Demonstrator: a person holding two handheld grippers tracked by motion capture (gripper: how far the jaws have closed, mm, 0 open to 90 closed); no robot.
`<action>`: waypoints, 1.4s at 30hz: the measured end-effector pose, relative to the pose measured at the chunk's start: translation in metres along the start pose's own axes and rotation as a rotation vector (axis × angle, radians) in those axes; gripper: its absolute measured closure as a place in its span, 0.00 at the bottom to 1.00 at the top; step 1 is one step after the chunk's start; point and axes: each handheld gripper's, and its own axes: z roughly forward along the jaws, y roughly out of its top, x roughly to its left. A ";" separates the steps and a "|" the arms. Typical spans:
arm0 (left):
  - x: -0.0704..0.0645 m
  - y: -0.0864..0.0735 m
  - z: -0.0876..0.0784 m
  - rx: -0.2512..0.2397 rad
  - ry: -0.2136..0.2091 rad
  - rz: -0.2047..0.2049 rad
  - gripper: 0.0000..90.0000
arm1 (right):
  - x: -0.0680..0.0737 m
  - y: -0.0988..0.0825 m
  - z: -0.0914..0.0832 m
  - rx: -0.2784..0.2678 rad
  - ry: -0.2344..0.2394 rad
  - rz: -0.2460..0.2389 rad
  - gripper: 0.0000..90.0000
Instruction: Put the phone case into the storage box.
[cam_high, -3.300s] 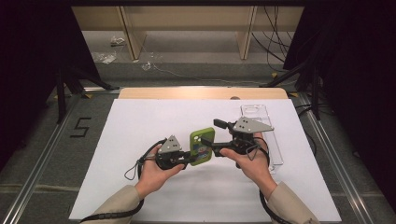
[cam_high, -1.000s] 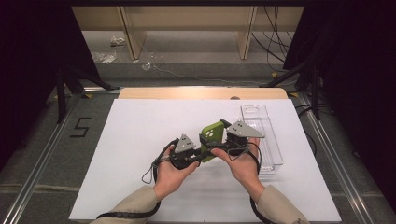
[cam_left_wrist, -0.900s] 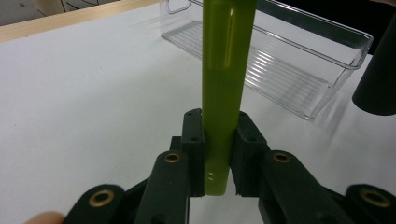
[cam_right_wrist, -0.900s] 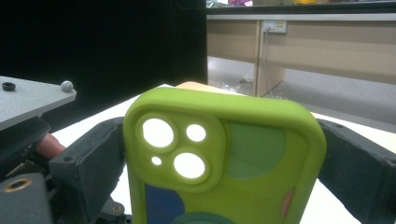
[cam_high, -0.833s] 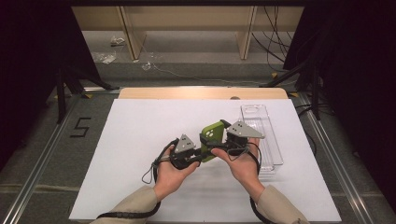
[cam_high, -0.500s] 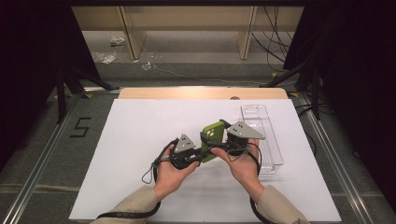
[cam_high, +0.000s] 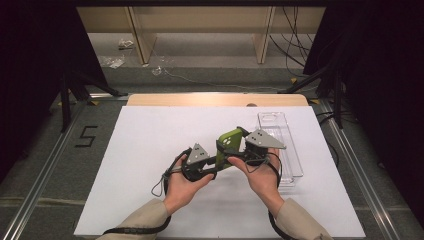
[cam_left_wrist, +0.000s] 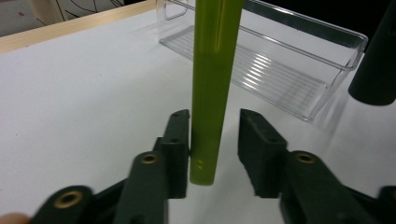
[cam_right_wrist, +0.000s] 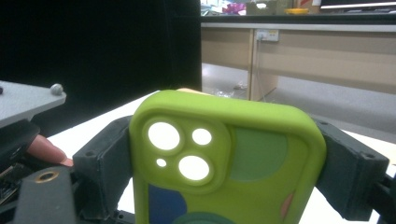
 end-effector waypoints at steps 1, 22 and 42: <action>0.000 0.000 0.000 0.002 0.002 0.002 0.64 | -0.001 0.001 -0.001 -0.006 0.001 0.002 0.18; 0.008 -0.002 -0.019 0.037 0.002 0.061 0.00 | -0.014 0.011 -0.012 -0.038 -0.029 0.018 0.18; 0.021 -0.013 -0.047 0.004 0.020 0.060 0.00 | -0.021 0.016 -0.018 -0.055 -0.052 0.026 0.18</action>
